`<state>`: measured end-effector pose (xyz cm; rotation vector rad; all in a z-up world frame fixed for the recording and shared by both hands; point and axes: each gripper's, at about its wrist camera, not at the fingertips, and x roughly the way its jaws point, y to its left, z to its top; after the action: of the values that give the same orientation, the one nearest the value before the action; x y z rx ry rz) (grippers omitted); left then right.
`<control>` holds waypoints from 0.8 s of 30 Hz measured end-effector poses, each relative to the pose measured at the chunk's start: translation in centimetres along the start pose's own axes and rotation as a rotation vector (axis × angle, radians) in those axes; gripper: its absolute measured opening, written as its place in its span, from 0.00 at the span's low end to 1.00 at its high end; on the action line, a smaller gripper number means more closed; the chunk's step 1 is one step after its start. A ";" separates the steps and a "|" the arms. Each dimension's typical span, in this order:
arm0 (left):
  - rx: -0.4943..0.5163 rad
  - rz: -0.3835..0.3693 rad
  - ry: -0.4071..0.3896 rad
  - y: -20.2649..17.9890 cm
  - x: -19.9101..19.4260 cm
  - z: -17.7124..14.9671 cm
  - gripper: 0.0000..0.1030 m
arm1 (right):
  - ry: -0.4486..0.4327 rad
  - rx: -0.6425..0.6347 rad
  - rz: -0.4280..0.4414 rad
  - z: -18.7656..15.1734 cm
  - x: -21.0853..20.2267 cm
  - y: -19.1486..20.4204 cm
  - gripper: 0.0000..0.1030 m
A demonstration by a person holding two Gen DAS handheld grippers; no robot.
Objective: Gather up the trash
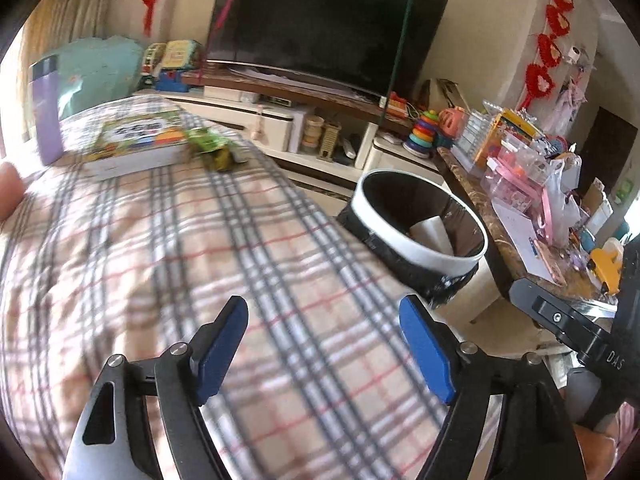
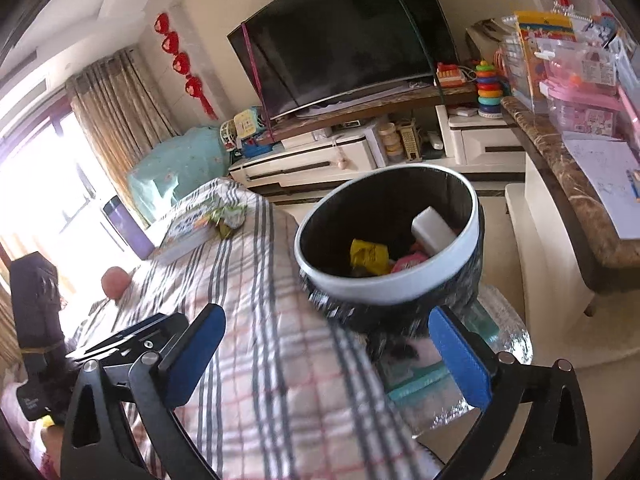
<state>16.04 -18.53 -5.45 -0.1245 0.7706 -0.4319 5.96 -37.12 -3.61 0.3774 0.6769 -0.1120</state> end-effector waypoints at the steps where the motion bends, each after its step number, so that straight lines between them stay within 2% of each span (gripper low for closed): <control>1: -0.001 0.000 -0.011 0.2 -0.8 -0.5 0.75 | -0.008 -0.011 -0.008 -0.6 -0.4 0.6 0.99; 3: 0.006 0.008 -0.042 0.4 -2.6 -1.3 0.75 | -0.023 -0.032 -0.024 -1.1 -1.0 1.3 0.99; 7: 0.053 0.007 -0.135 -0.3 -6.9 -2.5 0.78 | -0.114 -0.083 -0.048 -1.4 -3.7 3.4 0.99; 9: 0.078 0.019 -0.189 -0.5 -9.0 -3.4 0.91 | -0.171 -0.113 -0.078 -1.4 -5.4 4.6 1.00; 11: 0.082 0.059 -0.256 -0.7 -11.2 -4.6 0.99 | -0.249 -0.135 -0.102 -1.9 -7.5 5.6 1.00; 13: 0.068 0.092 -0.295 -0.7 -12.4 -5.8 0.99 | -0.315 -0.149 -0.107 -2.7 -9.3 6.6 1.00; 16: 0.071 0.127 -0.330 -1.3 -14.0 -7.6 0.99 | -0.366 -0.189 -0.135 -4.1 -10.5 7.7 1.00; 20: 0.078 0.157 -0.350 -1.5 -15.2 -8.8 0.99 | -0.384 -0.243 -0.191 -5.7 -10.6 8.4 1.00; 24: 0.082 0.177 -0.359 -1.9 -15.5 -9.5 0.99 | -0.384 -0.246 -0.202 -6.4 -10.4 8.2 1.00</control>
<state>-1.10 -13.29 -1.74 -0.0537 0.4055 -0.2620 -4.03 -27.35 0.85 0.0455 0.3407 -0.2822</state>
